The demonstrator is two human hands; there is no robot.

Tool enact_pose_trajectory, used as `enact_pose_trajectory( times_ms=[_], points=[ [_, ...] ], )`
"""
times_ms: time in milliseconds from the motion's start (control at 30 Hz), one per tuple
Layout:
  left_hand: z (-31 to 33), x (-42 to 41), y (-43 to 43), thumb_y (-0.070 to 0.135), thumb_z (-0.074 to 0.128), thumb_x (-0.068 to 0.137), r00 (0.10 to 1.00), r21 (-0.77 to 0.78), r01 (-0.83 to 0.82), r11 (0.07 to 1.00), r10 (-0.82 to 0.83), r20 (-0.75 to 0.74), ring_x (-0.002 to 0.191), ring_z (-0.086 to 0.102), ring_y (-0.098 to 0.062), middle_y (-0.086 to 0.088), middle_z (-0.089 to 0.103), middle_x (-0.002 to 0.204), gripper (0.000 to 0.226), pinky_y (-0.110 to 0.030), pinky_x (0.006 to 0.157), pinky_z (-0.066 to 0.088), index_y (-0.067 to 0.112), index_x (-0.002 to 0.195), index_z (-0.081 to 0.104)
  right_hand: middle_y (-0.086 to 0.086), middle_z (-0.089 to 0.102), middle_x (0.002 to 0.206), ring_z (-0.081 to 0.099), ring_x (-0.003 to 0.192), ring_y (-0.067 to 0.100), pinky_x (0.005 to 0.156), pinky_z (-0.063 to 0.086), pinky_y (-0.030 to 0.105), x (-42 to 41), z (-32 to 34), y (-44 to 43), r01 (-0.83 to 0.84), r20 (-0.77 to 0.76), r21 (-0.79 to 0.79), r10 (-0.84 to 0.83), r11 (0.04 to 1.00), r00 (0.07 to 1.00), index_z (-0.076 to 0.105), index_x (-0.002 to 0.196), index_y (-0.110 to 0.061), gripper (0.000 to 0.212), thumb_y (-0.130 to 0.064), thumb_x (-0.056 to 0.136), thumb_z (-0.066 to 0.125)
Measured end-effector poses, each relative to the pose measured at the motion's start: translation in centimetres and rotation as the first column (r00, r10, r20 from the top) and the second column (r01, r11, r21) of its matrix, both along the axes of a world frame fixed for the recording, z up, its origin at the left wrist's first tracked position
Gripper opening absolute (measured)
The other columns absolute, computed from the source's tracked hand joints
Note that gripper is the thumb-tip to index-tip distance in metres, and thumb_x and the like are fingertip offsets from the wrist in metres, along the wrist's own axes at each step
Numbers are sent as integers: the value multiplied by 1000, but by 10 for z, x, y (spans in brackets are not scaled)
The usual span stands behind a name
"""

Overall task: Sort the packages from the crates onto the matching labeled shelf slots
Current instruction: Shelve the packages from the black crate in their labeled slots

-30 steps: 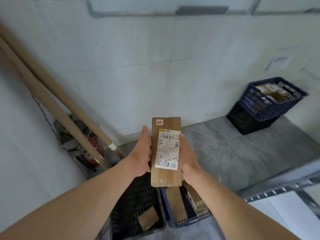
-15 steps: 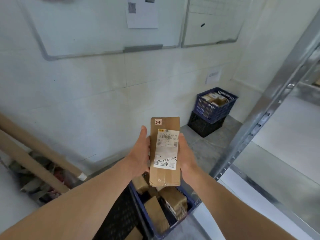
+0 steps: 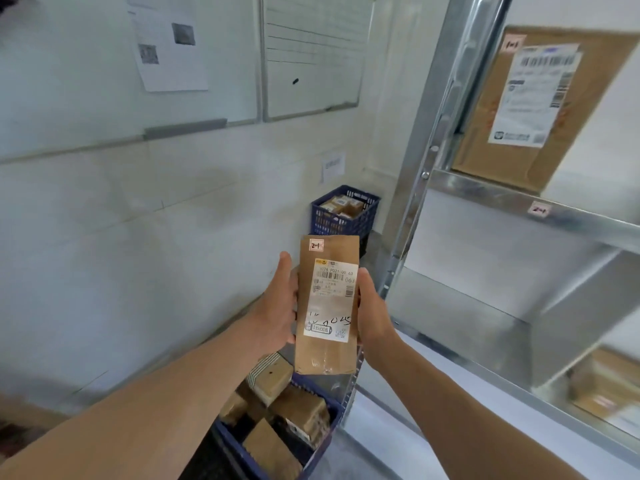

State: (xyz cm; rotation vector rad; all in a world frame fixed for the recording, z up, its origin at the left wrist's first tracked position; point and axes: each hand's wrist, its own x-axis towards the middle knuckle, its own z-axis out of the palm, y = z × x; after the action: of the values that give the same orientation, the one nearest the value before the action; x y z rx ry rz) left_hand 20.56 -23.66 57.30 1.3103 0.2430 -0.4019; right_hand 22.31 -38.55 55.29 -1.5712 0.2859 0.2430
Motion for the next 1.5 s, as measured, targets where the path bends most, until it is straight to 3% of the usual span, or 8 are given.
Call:
enact_pose_trajectory(
  times_ms=[67, 167, 367, 667, 900, 1067, 1267, 1500],
  points=[
    [3, 1, -11, 91, 10, 80, 999, 20, 37, 999, -37, 10, 143, 39, -40, 0, 50, 152, 78, -75, 113, 16, 52, 130, 55, -1, 77, 112, 76, 93, 23, 68, 55, 34, -4, 4, -13, 41, 6, -7, -41, 999, 999, 66, 127, -31, 61, -74, 99, 33],
    [9, 0, -27, 90, 7, 81, 996, 29, 90, 996, -90, 13, 143, 39, -39, -1, 52, 150, 76, -73, 114, 16, 51, 117, 62, -1, 75, 113, 72, 95, 21, 65, 50, 33, -9, 13, -30, 72, 21, -12, -72, 997, 997, 68, 121, -30, 55, -68, 103, 32],
    [15, -3, -50, 89, 8, 81, 985, 25, 169, 985, -170, 30, 140, 42, -37, 1, 55, 146, 77, -70, 111, 23, 52, 124, 60, -3, 71, 113, 66, 97, 20, 85, 49, 46, -21, 18, -57, 131, 32, -9, -131, 991, 991, 65, 117, -32, 53, -67, 104, 28],
    [12, -6, -76, 93, 9, 78, 959, 53, 282, 958, -283, 4, 141, 41, -36, 2, 54, 146, 86, -73, 112, 23, 51, 136, 56, -3, 71, 110, 66, 95, 18, 74, 51, 38, -40, 17, -86, 183, 50, -46, -181, 982, 982, 66, 115, -31, 55, -66, 104, 26],
    [13, -10, -112, 85, 5, 86, 939, 32, 343, 939, -344, 8, 130, 51, -32, 4, 66, 127, 83, -61, 100, 34, 43, 130, 61, -8, 69, 98, 65, 87, 17, 74, 50, 38, -51, 17, -120, 255, 58, -59, -251, 965, 966, 65, 98, -34, 50, -62, 107, 24],
    [13, 3, -145, 88, 8, 82, 924, 38, 382, 923, -383, 11, 125, 53, -28, 1, 61, 136, 87, -63, 107, 34, 42, 137, 56, -3, 71, 105, 67, 94, 19, 73, 51, 38, -50, 17, -151, 313, 56, -36, -310, 949, 949, 68, 108, -30, 54, -64, 106, 26],
    [17, 26, -186, 94, 16, 65, 922, 104, 386, 917, -388, 3, 141, 40, -37, 0, 50, 150, 96, -72, 112, 24, 47, 143, 48, 2, 72, 115, 68, 102, 26, 85, 54, 47, -30, 22, -187, 342, 55, -27, -340, 939, 939, 68, 121, -25, 59, -66, 104, 28],
    [18, 62, -218, 96, 18, 68, 948, 94, 316, 944, -318, -1, 133, 49, -37, 1, 57, 143, 91, -69, 109, 35, 48, 135, 55, 2, 74, 115, 70, 104, 28, 89, 56, 50, 7, 23, -221, 322, 27, 3, -322, 947, 946, 70, 120, -28, 59, -66, 104, 29]
  ],
)
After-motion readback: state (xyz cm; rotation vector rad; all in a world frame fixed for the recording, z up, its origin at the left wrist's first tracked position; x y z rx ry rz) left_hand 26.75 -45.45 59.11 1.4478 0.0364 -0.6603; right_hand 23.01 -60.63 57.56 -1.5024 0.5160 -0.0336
